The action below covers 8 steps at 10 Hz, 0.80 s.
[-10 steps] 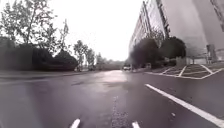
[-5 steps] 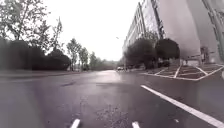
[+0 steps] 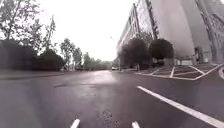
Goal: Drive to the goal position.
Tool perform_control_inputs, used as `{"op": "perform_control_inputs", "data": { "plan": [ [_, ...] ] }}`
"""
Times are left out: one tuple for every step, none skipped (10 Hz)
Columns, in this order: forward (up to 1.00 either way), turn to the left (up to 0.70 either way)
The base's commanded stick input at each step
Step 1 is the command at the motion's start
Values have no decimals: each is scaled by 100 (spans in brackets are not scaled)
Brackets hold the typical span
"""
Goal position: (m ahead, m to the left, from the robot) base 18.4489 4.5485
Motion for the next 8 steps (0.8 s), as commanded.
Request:
{"op": "perform_control_inputs", "data": {
  "plan": [
    [70,-14],
    [70,-14],
    [70,-14],
    [70,-14],
    [70,-14],
    [70,-14],
    [70,-7],
    [70,0]
  ]
}}
